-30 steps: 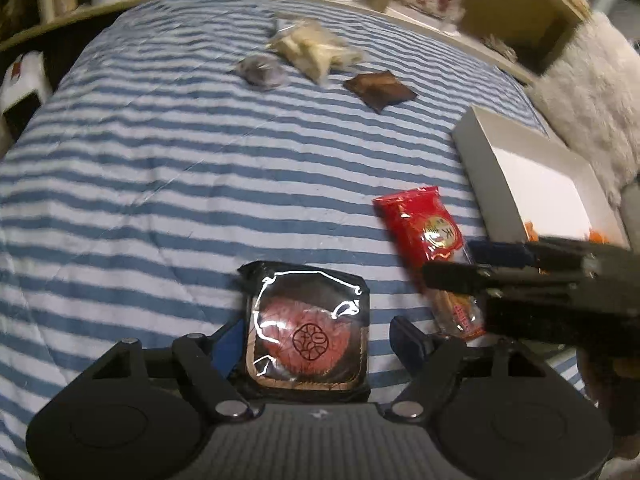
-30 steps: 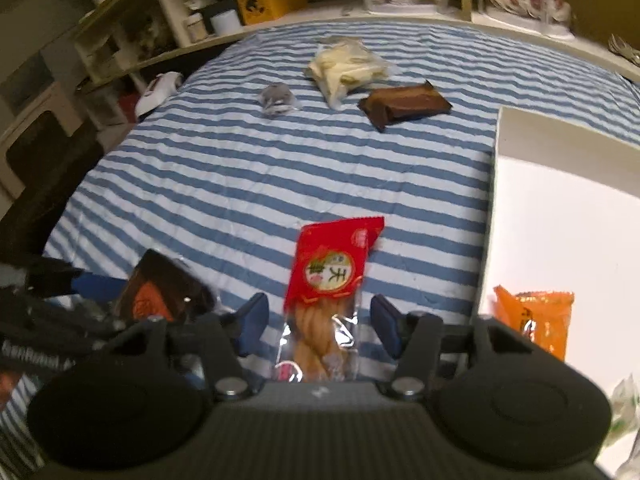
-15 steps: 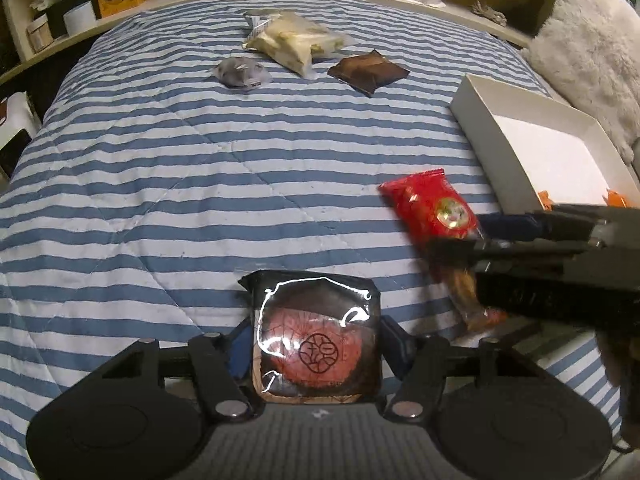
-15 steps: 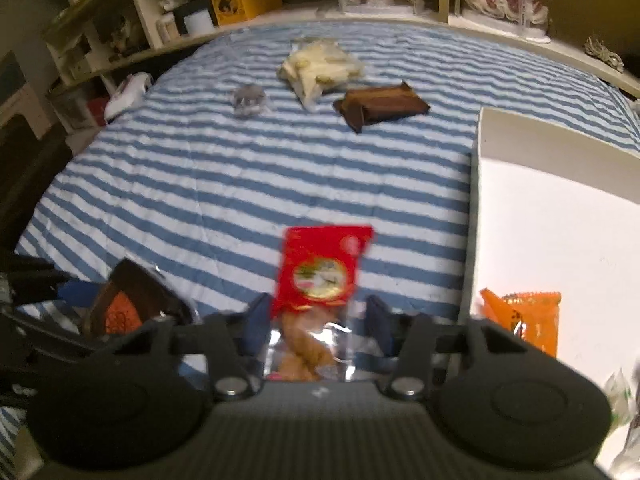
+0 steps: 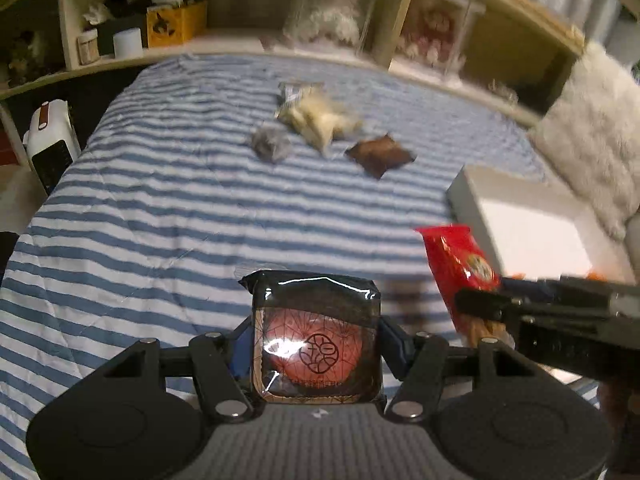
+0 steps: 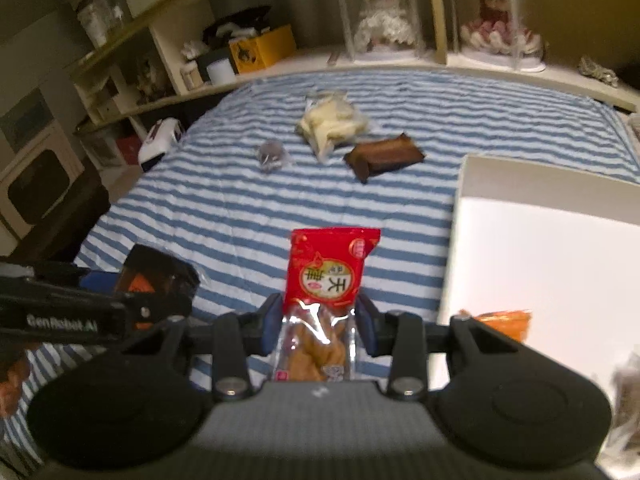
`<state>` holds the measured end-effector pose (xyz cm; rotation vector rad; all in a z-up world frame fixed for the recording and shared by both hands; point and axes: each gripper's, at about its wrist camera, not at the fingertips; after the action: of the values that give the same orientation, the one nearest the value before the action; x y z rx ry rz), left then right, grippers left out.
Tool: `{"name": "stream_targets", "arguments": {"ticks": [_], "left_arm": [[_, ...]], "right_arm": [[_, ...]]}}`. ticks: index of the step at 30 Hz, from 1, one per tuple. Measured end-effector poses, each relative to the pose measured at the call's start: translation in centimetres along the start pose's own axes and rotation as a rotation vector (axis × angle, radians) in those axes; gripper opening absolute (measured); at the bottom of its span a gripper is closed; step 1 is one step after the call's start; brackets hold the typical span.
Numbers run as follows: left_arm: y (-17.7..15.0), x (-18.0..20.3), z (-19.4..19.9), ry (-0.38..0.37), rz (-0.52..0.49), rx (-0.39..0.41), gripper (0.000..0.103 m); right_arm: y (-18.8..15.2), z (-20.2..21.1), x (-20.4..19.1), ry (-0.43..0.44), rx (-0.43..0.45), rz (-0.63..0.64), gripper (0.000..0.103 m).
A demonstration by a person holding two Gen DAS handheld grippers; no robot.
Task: Organize snacks
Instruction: 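Carry the red bread bag and dark mooncake over the white box and lower them inside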
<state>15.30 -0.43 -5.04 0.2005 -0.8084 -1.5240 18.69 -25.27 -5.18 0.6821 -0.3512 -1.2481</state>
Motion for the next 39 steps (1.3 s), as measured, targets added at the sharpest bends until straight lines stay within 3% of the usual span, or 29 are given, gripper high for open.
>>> {"name": "stream_targets", "arguments": {"ticks": [11, 19, 30, 39], "left_arm": [[1.7, 5.8, 0.1, -0.064, -0.003, 0.08, 0.063], [4.2, 10.5, -3.1, -0.13, -0.006, 0.1, 0.063], [7.6, 15.3, -9.6, -0.191, -0.022, 0.063, 0.064], [8.7, 15.8, -14.5, -0.182, 0.008, 0.014, 0.063]], "right_arm": [[1.3, 4.4, 5.8, -0.064, 0.116, -0.077, 0.045], [1.9, 5.1, 10.9, -0.105, 0.16, -0.123, 0.045], [2.5, 2.8, 17.5, -0.207, 0.153, -0.21, 0.045], [2.3, 0.7, 21.1, -0.302, 0.11, -0.213, 0.045]]}}
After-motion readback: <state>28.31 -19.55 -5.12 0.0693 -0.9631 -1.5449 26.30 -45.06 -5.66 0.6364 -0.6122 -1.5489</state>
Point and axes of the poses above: each gripper's, at about its wrist camera, not at the fingertips, and z roughly against the way its jaws point, x to its right, y to its top, and after that the axes turned 13 degrees about -y, right-handed
